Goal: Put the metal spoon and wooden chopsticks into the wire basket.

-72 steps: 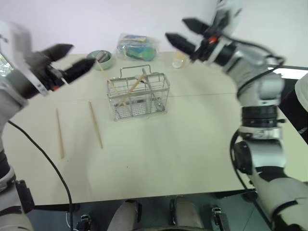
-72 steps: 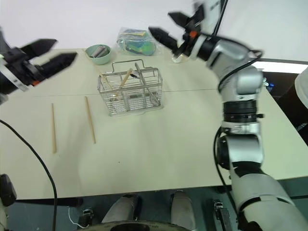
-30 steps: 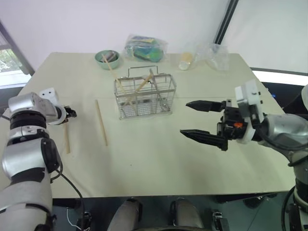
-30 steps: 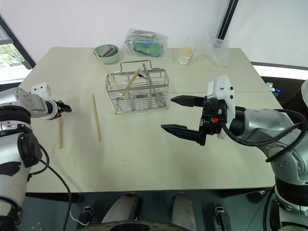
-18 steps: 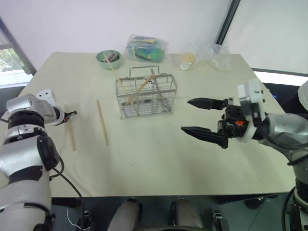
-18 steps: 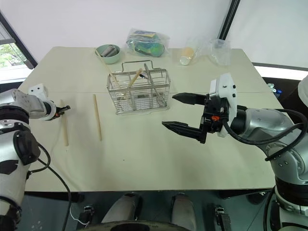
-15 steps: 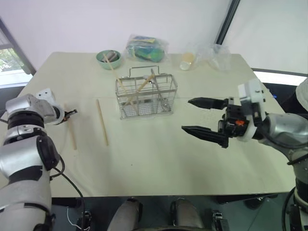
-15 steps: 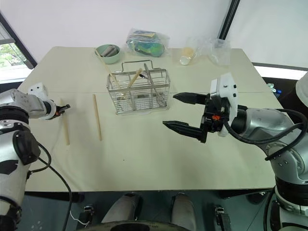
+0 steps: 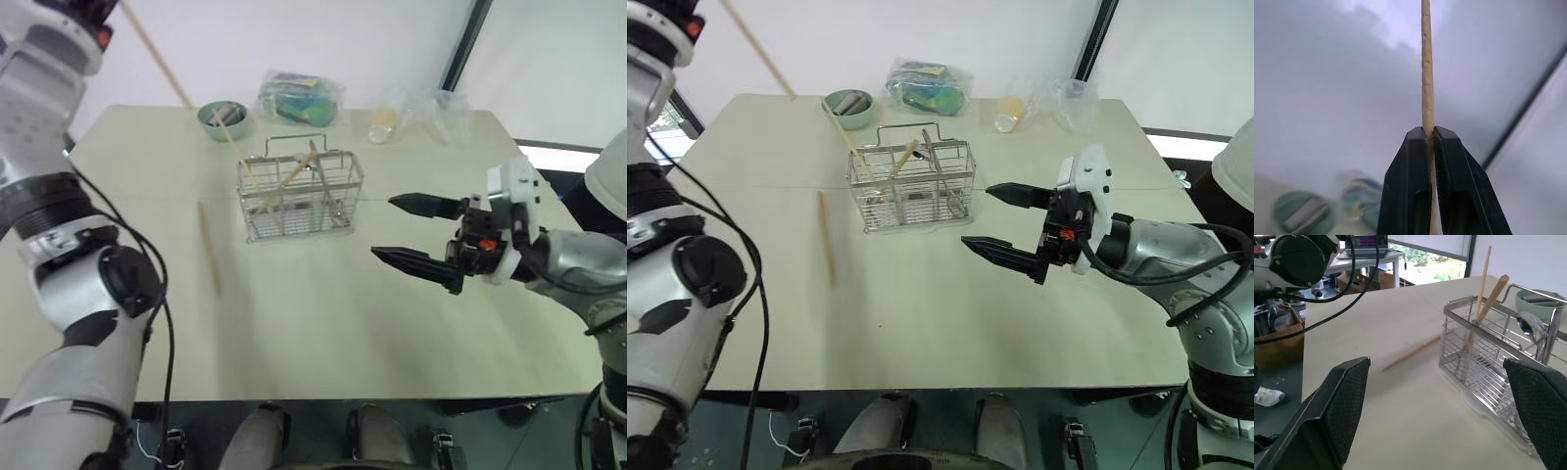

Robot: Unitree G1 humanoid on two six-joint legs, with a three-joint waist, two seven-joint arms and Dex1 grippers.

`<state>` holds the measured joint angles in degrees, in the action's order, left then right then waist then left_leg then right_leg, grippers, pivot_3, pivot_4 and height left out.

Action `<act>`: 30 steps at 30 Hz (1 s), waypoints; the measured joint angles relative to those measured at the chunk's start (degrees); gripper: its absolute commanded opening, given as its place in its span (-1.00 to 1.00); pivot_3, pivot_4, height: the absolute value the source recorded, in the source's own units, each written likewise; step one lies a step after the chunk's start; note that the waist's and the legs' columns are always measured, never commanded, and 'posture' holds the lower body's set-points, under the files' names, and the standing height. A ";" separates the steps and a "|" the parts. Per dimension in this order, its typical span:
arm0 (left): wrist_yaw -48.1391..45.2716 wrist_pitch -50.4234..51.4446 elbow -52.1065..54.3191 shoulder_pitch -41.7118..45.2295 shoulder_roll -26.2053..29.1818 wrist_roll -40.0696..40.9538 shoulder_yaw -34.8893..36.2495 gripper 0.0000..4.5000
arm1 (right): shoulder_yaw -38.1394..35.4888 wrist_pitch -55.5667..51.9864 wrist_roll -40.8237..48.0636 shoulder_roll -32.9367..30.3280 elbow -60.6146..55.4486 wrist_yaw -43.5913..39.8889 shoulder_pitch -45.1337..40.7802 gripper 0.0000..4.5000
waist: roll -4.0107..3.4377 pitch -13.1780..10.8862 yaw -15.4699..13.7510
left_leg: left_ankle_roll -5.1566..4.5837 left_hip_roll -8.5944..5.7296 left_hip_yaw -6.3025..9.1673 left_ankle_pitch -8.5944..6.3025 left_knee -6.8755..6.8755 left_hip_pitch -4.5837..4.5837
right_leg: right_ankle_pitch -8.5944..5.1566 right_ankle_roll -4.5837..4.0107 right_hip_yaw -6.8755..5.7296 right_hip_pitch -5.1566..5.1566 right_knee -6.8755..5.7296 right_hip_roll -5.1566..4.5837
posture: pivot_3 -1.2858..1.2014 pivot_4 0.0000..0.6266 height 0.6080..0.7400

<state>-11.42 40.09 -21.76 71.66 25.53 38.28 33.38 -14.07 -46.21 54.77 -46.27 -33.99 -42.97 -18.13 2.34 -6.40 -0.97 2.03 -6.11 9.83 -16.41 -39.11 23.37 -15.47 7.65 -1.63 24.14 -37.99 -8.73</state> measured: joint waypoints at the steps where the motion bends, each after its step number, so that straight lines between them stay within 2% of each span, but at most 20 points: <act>1: -0.66 0.15 0.67 -0.10 -1.39 -0.03 -1.62 -0.99 | -0.03 0.03 0.00 0.00 -0.22 0.30 0.17 1.00 | 0.00 0.00 0.03 | 0.00 0.00 0.00 0.00 -0.02 0.00 | 0.00 0.00 0.00 -0.01 0.00 0.03 | 0.03 -0.52 -0.46; 5: -4.52 -1.61 1.90 -2.42 -4.63 -2.22 -9.79 -0.99 | -0.89 0.33 0.46 0.06 -1.08 2.09 0.80 1.00 | -0.02 -0.01 0.40 | -0.01 0.04 -0.04 0.01 0.01 -0.03 | 0.01 0.02 0.02 0.05 -0.02 0.07 | 0.03 -0.52 -0.46; 10: -8.04 -8.38 0.87 -5.89 -5.48 -8.26 -17.04 -0.99 | -3.04 0.33 1.77 0.05 -2.20 4.29 2.43 1.00 | -0.10 -0.05 0.53 | -0.01 0.11 -0.06 0.01 0.05 0.01 | 0.01 0.01 0.04 0.18 -0.02 0.06 | 0.03 -0.52 -0.46; 17: -10.52 -15.80 0.63 -11.52 -8.09 -13.10 -21.13 -0.99 | -4.30 0.33 2.50 0.04 -3.15 6.82 3.66 1.00 | -0.11 -0.05 -0.01 | -0.03 0.00 -0.06 0.00 0.00 0.03 | 0.01 0.01 0.03 0.02 0.09 0.02 | 0.03 -0.52 -0.46; 24: -10.32 -17.97 0.60 -15.36 -11.84 -14.37 -22.29 -0.99 | -4.33 0.33 2.87 -0.03 -3.63 8.56 3.67 1.00 | -0.11 -0.05 0.22 | -0.03 0.04 -0.05 0.00 0.03 0.03 | 0.02 0.01 0.01 0.08 0.07 0.05 | 0.03 -0.52 -0.46; 25: -10.19 -17.99 0.66 -15.43 -12.15 -14.40 -22.37 -0.67 | -4.33 0.33 2.89 -0.11 -3.62 8.62 3.66 1.00 | -0.11 -0.05 0.24 | -0.03 0.04 -0.05 0.00 0.04 0.03 | 0.02 0.01 0.02 0.08 0.07 0.05 | 0.03 -0.52 -0.46; 28: -9.88 -17.94 1.97 -16.28 -12.30 -14.31 -22.43 -0.12 | -4.34 0.32 2.94 -0.43 -3.39 8.66 3.56 1.00 | -0.11 -0.05 0.24 | -0.03 0.04 -0.06 0.00 0.04 0.02 | 0.02 0.02 0.02 0.07 0.07 0.05 | 0.03 -0.52 -0.46; 30: -9.75 -17.64 3.23 -17.17 -12.35 -14.01 -22.42 0.37 | -4.33 0.32 2.89 -0.49 -2.76 8.67 3.15 1.00 | -0.11 -0.05 0.18 | -0.03 0.04 -0.05 0.00 0.03 0.02 | 0.02 0.02 0.01 0.07 0.07 0.05 | 0.03 -0.52 -0.46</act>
<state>-21.17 22.45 -18.53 54.48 13.18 24.27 10.96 -18.40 -45.89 57.66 -46.77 -36.76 -34.30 -14.98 2.23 -6.46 -0.78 2.00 -6.07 9.78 -16.41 -39.08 23.40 -15.45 7.67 -1.62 24.21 -37.92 -8.67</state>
